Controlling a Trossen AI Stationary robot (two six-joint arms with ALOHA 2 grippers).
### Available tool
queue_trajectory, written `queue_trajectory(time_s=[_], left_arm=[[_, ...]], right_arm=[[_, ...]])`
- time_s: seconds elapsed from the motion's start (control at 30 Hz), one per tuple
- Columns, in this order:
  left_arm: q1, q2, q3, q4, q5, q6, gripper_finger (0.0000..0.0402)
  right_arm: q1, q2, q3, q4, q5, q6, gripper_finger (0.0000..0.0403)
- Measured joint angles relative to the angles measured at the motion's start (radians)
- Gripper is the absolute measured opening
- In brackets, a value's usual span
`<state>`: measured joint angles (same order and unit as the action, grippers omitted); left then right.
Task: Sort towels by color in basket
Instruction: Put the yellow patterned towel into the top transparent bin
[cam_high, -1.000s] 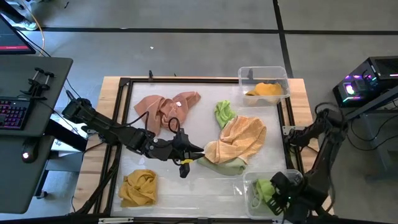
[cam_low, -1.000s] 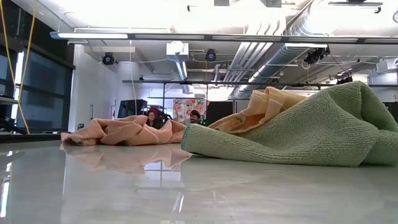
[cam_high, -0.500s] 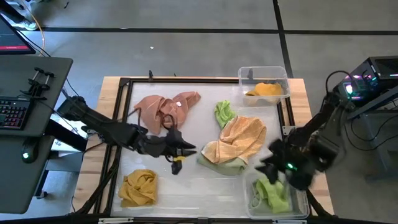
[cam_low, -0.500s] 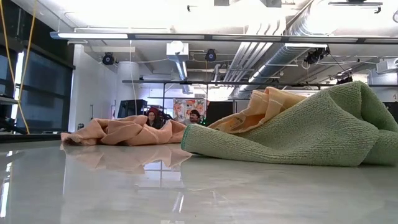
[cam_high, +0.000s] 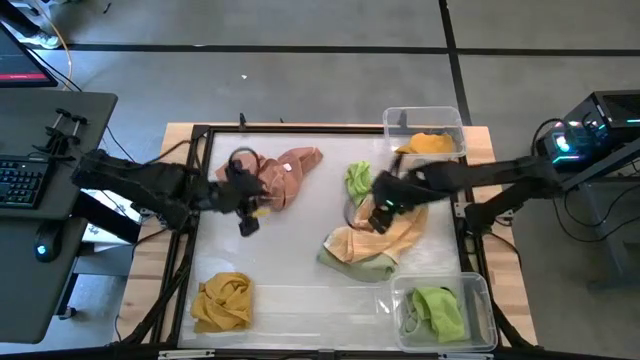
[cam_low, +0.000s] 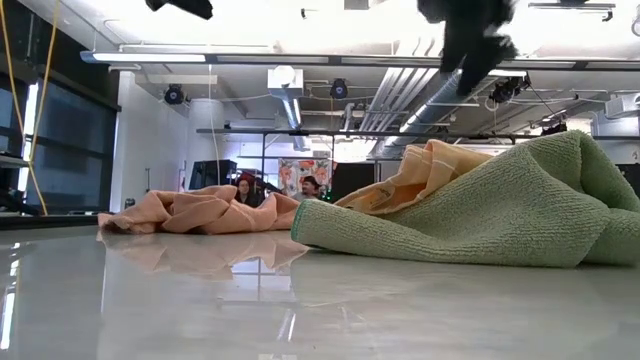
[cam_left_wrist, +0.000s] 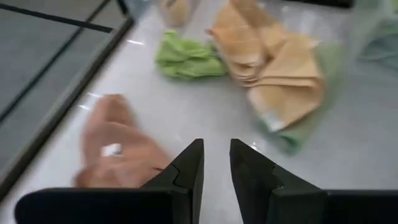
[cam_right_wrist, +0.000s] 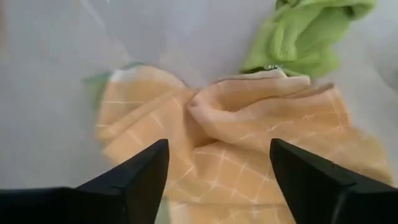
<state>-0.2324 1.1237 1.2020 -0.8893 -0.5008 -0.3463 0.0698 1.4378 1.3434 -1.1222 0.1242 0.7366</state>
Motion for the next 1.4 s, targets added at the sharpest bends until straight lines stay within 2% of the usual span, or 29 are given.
queue_trajectory(time_s=[0.07, 0.17, 0.3, 0.43, 0.6, 0.77, 0.9, 1.03, 1.1, 1.27, 1.4], left_arm=[[0.058, -0.022, -0.021, 0.002, 0.015, 0.057, 0.0053], [0.167, -0.049, -0.061, 0.028, 0.097, 0.144, 0.004], [0.321, -0.06, -0.085, 0.033, 0.217, 0.261, 0.0026], [0.44, -0.06, -0.102, 0.034, 0.295, 0.371, 0.0019], [0.532, -0.06, -0.12, 0.036, 0.38, 0.451, 0.0017], [0.578, -0.06, -0.126, 0.036, 0.413, 0.522, 0.0016], [0.612, -0.06, -0.126, 0.077, 0.413, 0.587, 0.0016], [0.641, -0.06, -0.126, 0.181, 0.413, 0.648, 0.0016], [0.652, -0.06, -0.126, 0.24, 0.413, 0.674, 0.0016], [0.672, -0.06, -0.126, 0.415, 0.414, 0.681, 0.0016], [0.68, -0.058, -0.126, 0.542, 0.457, 0.705, 0.0016]], right_arm=[[-0.07, 0.061, 0.0, 0.002, -0.084, -0.082, 0.0283], [-0.13, 0.17, 0.0, 0.003, -0.176, -0.209, 0.0285], [-0.146, 0.302, 0.0, -0.003, -0.238, -0.278, 0.0286], [-0.135, 0.399, 0.0, -0.007, -0.236, -0.233, 0.0279], [-0.126, 0.497, 0.0, -0.051, -0.195, -0.22, 0.0234], [-0.129, 0.543, -0.057, -0.04, -0.211, -0.27, 0.0159], [-0.136, 0.505, -0.149, -0.041, -0.233, -0.227, 0.0087], [-0.136, 0.387, -0.183, -0.043, -0.226, -0.141, 0.0018], [-0.136, 0.294, -0.175, -0.052, -0.213, -0.075, 0.0013], [-0.144, 0.053, -0.114, -0.058, -0.161, 0.141, 0.0034], [-0.149, -0.11, -0.026, -0.057, -0.135, 0.24, 0.0019]])
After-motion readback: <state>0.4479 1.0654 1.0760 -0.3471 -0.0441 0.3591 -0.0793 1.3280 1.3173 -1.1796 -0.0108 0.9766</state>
